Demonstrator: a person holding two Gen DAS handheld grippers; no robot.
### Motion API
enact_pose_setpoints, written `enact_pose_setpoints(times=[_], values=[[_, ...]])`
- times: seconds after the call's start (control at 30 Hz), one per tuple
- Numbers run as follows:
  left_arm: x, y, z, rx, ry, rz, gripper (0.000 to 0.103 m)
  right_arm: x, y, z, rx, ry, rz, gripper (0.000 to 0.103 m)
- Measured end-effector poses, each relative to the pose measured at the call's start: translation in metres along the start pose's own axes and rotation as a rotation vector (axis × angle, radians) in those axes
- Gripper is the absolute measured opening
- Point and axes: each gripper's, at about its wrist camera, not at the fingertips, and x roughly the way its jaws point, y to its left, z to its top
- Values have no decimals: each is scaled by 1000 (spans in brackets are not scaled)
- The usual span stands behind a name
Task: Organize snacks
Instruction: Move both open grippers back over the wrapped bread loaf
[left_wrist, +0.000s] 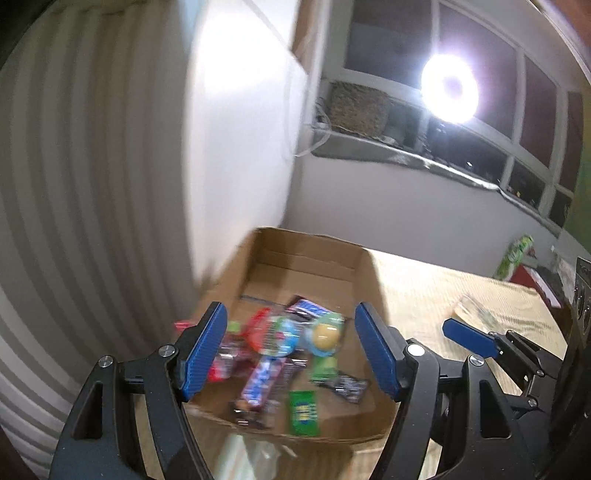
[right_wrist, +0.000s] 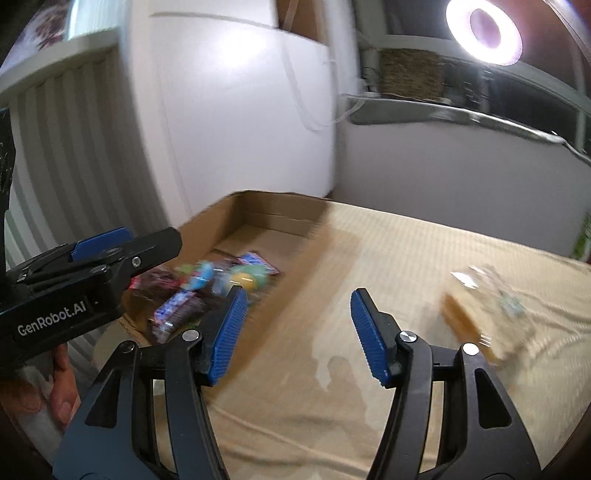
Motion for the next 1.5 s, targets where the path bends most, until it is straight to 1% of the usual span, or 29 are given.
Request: enact_pose_setpoints(times=[0.13, 0.17, 0.23, 0.27, 0.3, 0.37, 0.43, 0.53, 0.7, 0.8, 0.87, 1.0, 1.07, 1.1, 1.2, 1.27, 1.3, 1.33, 1.4, 1.5], values=[[3, -43, -5, 66, 9, -46, 71, -30, -47, -14, 81, -22, -74, 61], [3, -61, -7, 92, 12, -67, 71, -40, -59, -19, 101, -28, -98, 61], [0, -81, -13, 125, 18, -100, 71, -62, -82, -29, 142, -40, -149, 62], [-3, -97, -17, 150, 21, -130, 71, -74, -92, -34, 162, -45, -175, 63], [-4, -105, -19, 164, 21, -145, 71, -86, -102, -40, 180, -52, -204, 65], [-13, -127, -25, 199, 17, -183, 71, -108, -114, -47, 205, -69, -251, 66], [-25, -143, -30, 226, 6, -221, 71, -127, -118, -52, 214, -89, -280, 67], [-40, -152, -35, 247, -6, -246, 71, -148, -116, -53, 211, -116, -300, 70], [-54, -146, -34, 237, -19, -256, 72, -162, -108, -53, 194, -131, -300, 70], [-55, -149, -31, 235, -33, -254, 73, -164, -103, -54, 191, -138, -296, 70], [-58, -148, -31, 235, -47, -251, 77, -163, -105, -55, 189, -134, -293, 70], [-57, -150, -32, 236, -46, -248, 77, -153, -109, -58, 196, -116, -291, 70], [-50, -153, -33, 239, -34, -248, 77, -146, -114, -60, 203, -101, -289, 73], [-46, -154, -33, 239, -26, -248, 77, -141, -118, -61, 209, -90, -291, 77], [-26, -158, -34, 227, 17, -260, 77, -124, -132, -65, 229, -57, -294, 78], [-4, -161, -33, 200, 63, -266, 77, -113, -141, -66, 239, -36, -295, 83], [6, -162, -33, 191, 85, -268, 77, -105, -148, -66, 246, -20, -296, 89], [18, -164, -33, 182, 109, -268, 77, -98, -153, -67, 252, -4, -294, 91], [47, -168, -32, 163, 165, -259, 77, -81, -165, -66, 261, 32, -300, 91], [78, -174, -30, 143, 213, -263, 77, -64, -181, -61, 277, 46, -314, 91]])
